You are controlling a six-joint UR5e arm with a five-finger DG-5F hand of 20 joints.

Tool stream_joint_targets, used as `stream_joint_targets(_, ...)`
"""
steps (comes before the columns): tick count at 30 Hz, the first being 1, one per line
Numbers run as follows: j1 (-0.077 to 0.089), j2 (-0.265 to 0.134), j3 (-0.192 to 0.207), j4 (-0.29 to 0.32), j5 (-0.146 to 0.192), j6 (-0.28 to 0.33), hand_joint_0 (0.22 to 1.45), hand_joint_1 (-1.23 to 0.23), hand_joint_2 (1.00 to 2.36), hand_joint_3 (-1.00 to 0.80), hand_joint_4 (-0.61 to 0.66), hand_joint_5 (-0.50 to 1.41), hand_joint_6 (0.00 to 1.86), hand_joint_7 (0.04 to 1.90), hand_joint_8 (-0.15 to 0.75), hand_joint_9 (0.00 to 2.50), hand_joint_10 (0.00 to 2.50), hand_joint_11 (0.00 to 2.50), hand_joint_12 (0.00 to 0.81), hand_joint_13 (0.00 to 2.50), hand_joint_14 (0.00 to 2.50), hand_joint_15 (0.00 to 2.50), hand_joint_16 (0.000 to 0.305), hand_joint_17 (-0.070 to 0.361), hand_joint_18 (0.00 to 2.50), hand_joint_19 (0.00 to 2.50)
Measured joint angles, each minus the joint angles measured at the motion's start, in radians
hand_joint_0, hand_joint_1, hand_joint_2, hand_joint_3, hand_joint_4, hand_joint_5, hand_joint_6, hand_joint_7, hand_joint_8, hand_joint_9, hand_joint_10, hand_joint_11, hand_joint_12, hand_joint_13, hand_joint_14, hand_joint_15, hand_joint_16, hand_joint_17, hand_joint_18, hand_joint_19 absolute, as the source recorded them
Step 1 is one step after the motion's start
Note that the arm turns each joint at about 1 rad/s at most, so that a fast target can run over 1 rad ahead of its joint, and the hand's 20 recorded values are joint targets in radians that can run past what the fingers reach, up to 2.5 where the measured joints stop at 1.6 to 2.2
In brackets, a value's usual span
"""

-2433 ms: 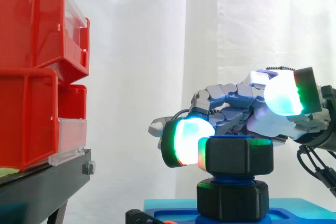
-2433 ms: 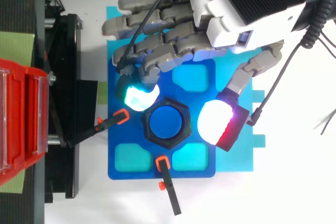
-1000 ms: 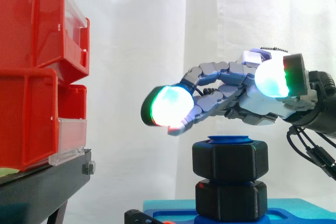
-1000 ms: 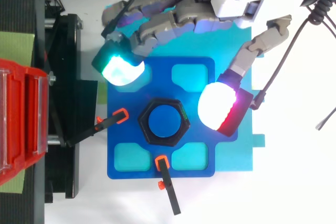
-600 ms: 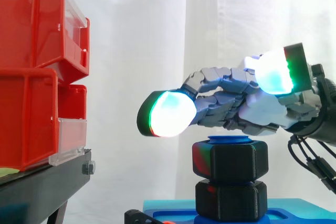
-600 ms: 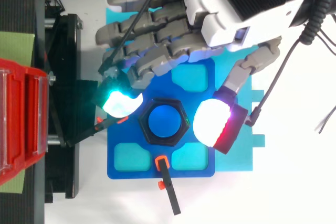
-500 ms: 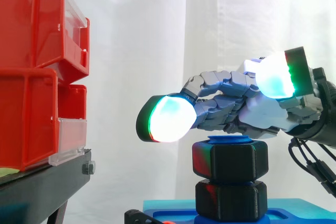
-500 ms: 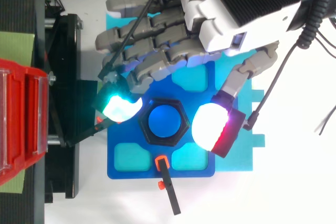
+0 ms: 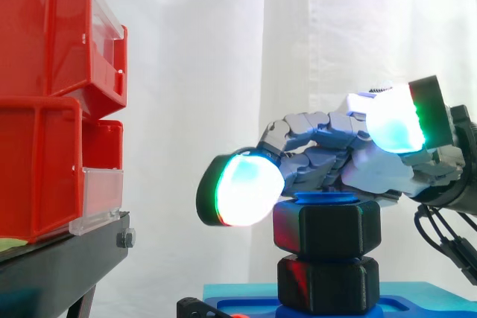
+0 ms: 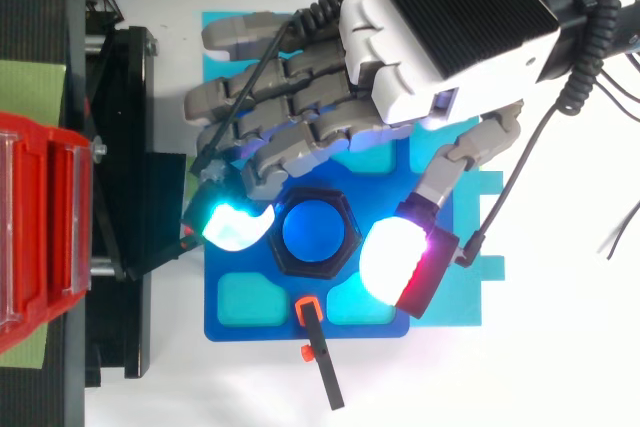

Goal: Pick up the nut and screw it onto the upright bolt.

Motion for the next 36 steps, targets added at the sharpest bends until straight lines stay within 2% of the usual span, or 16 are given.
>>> stream_joint_targets(3,0.000,0.000,-0.014,0.007,0.006,0.001,0.48,-0.22,1.00,-0.50,0.17,-0.19,0.50,0.86,0.237,0.41,0.00,0.00,0.322,0.18,0.00,0.00,0.044,0.100,0.00,0.00)
stream_joint_targets(5,0.000,0.000,-0.017,0.011,0.010,0.004,0.48,-0.24,1.00,-0.50,0.19,-0.18,0.50,1.00,0.243,0.45,0.00,0.00,0.318,0.22,0.00,0.00,0.044,0.098,0.00,0.00)
stream_joint_targets(11,-0.003,0.000,-0.020,0.026,0.013,0.021,0.48,-0.26,1.00,-0.50,0.19,-0.15,0.50,1.14,0.257,0.53,0.00,0.00,0.317,0.25,0.00,0.00,0.043,0.097,0.00,0.00)
stream_joint_targets(16,-0.009,0.001,-0.021,0.033,0.012,0.027,0.50,-0.28,1.00,-0.50,0.19,-0.11,0.51,1.34,0.269,0.66,0.00,0.00,0.307,0.32,0.00,0.00,0.042,0.094,0.05,0.00)
stream_joint_targets(20,-0.012,0.001,-0.021,0.035,0.009,0.027,0.51,-0.31,1.00,-0.50,0.21,-0.08,0.63,1.16,0.280,0.83,0.00,0.04,0.277,0.46,0.00,0.00,0.039,0.088,0.19,0.00)
stream_joint_targets(29,-0.031,0.001,-0.020,0.053,-0.009,0.028,0.54,-0.36,1.00,-0.50,0.15,0.00,0.67,1.12,0.255,1.24,0.00,0.12,0.220,0.71,0.00,0.00,0.032,0.071,0.49,0.00)
stream_joint_targets(34,-0.040,0.001,-0.020,0.061,-0.017,0.028,0.55,-0.38,1.00,-0.50,0.06,0.02,0.71,1.09,0.244,1.49,0.01,0.19,0.175,0.93,0.00,0.06,0.025,0.055,0.73,0.17)
stream_joint_targets(36,-0.042,0.001,-0.020,0.066,-0.019,0.028,0.55,-0.38,1.00,-0.50,0.05,0.02,0.73,1.07,0.244,1.54,0.01,0.22,0.168,0.96,0.00,0.08,0.024,0.053,0.74,0.20)
